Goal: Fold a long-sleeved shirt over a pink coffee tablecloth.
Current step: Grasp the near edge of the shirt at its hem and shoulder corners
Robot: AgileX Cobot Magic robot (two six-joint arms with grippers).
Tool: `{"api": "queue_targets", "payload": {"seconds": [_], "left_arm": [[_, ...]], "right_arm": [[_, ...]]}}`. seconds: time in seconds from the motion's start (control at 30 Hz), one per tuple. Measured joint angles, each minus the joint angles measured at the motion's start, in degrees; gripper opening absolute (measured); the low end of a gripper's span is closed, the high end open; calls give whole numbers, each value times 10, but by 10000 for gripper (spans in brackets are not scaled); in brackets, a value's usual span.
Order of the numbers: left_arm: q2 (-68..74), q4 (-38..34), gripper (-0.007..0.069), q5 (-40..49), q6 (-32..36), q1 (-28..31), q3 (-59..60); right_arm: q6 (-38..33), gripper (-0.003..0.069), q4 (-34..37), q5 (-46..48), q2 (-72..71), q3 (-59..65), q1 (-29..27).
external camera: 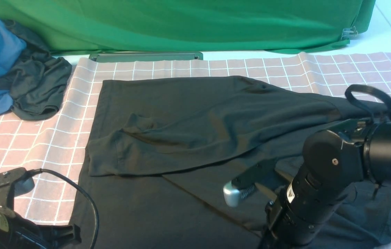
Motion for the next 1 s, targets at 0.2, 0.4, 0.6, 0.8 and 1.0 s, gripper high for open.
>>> {"api": "queue_targets", "payload": {"seconds": [0.2, 0.4, 0.6, 0.8, 1.0], "left_arm": [[0, 0, 104, -19, 0, 0, 0], [0, 0, 104, -21, 0, 0, 0], [0, 0, 104, -21, 0, 0, 0], [0, 0, 104, -21, 0, 0, 0], [0, 0, 104, -21, 0, 0, 0]], "right_arm": [[4, 36, -8, -29, 23, -6, 0], [50, 36, -54, -35, 55, -14, 0], [56, 36, -68, 27, 58, -18, 7], [74, 36, -82, 68, 58, -18, 45], [84, 36, -81, 91, 58, -16, 74]]}}
